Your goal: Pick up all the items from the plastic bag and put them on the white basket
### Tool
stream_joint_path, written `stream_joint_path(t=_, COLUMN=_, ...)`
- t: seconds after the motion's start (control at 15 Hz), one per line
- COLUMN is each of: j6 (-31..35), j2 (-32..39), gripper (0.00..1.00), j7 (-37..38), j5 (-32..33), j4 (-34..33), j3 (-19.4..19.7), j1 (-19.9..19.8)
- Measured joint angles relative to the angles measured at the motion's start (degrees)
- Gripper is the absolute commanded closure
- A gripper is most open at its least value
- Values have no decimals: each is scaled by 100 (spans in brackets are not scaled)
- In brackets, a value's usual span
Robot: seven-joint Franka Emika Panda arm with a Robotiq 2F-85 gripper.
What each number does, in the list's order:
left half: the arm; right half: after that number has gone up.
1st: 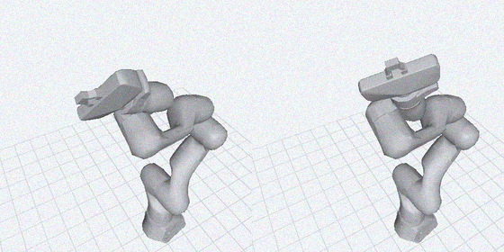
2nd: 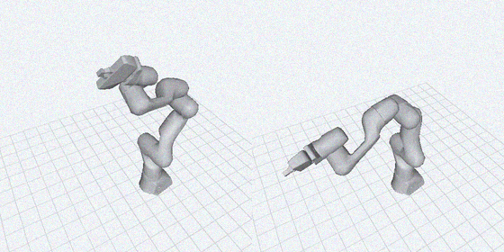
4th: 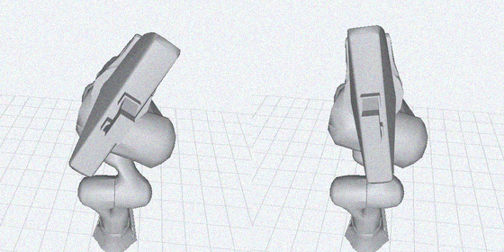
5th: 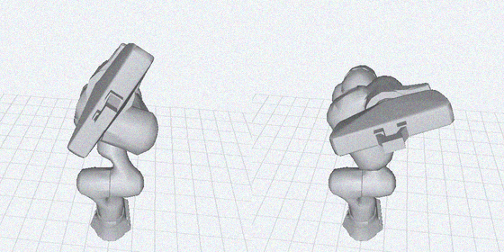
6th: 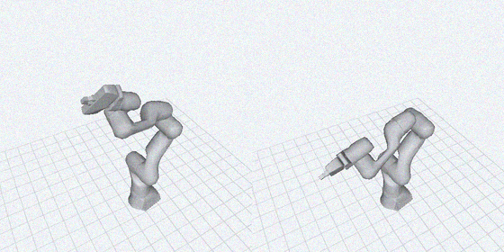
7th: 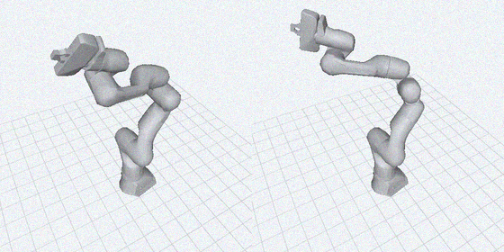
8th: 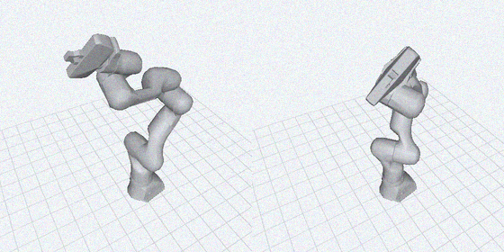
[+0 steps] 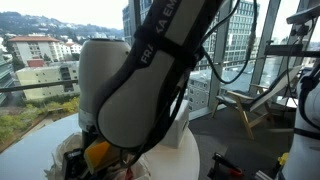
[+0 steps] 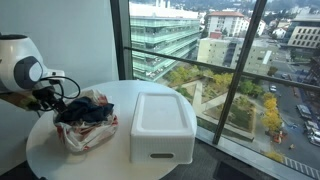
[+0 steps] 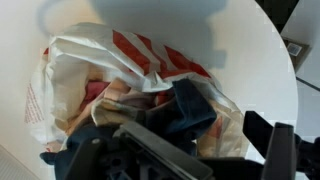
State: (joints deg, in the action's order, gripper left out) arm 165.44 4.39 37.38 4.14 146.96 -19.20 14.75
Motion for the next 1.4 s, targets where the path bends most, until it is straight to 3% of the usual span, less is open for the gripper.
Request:
stream_joint_path(t=0.4, j6=409, j2=839, gripper=0, j7=1386, j5=2871, j4=-753, j3=1527, j1=677)
stream_joint_path(t=0.47, j6=452, j2=1034, gripper=25, j7=1633, j5=3103, j4=-919, j3=1651, j1=789)
stream_joint_path(t=0.53, j6=481, j2=1242, gripper=27, j7=1846, j5=3239, j4=-1062, j3=1740, j1=905)
stream_joint_path(t=0.8, j6=497, j2=1918, gripper=57, j7=2276, j5=3369, j4=-1373, j3=1910, j1=1300)
stream_joint_path(t=1.07, j6=507, j2=1968, gripper=87, j7=2334, j5=3372, j4=-1423, j3=2006, j1=1457)
stream_joint_path(t=1.2, j6=506, j2=1865, gripper=92, j7=2395, j5=3517, j4=-1435, j3=2208, j1=1559)
stream_joint_path(t=1.4, j6=464, j2=1513, gripper=89, j7=2625, j5=4025, j4=-1530, j3=2779, j1=1787)
